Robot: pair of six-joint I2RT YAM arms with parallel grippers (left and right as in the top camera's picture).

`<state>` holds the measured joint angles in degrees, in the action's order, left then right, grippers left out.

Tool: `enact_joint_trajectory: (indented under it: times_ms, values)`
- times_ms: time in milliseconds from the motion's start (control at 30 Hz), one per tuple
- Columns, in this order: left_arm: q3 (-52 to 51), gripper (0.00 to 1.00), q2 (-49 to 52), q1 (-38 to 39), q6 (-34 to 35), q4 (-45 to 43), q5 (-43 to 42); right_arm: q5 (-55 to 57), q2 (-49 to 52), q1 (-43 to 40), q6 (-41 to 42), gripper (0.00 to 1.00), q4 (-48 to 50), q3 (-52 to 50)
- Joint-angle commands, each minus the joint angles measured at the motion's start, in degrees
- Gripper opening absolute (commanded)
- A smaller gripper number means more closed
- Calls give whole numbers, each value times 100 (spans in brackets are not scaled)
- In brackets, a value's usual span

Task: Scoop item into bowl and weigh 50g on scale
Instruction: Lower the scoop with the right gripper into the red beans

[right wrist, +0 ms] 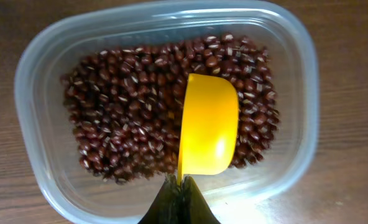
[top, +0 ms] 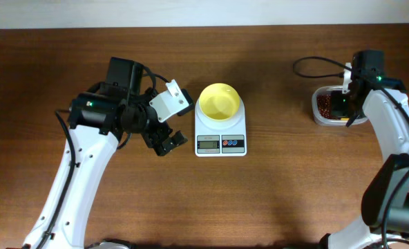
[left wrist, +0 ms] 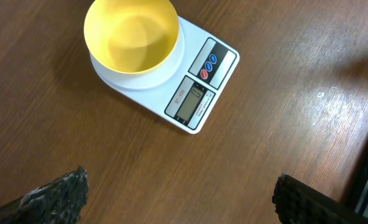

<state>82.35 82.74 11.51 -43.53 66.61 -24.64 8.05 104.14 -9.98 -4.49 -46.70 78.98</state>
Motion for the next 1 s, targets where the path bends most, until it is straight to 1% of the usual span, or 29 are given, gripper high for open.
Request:
enact_joint_trajectory:
  times_ms: [0, 33, 100, 200, 267, 367, 567, 867, 967]
  values:
    - [-17, 99, -2, 2, -72, -4, -101, -610, 332, -22, 24, 4, 48, 0]
    - [-17, 99, -2, 0, -74, -4, -101, -955, 332, -22, 24, 4, 94, 0]
    - [-17, 99, -2, 0, -74, -4, -101, -1202, 332, -22, 24, 4, 107, 0]
    - [-17, 99, -2, 2, -74, -7, -101, -1263, 332, -24, 44, 4, 105, 0]
    - [-17, 99, -2, 0, -74, -4, -101, -1513, 332, -55, 44, 4, 37, 0]
    - [-17, 99, -2, 2, -72, -7, -101, -2256, 332, -358, 42, 4, -70, 0]
    - [-17, 99, -2, 2, -74, -7, -101, -3038, 334, -1060, 42, 4, -155, -2]
    - [-17, 99, -2, 2, -74, -7, -101, -3053, 511, -1217, 44, 4, -149, -254]
    - [-17, 99, -2, 0, -74, -7, -101, -2787, 511, -1346, 44, 4, -131, -254]
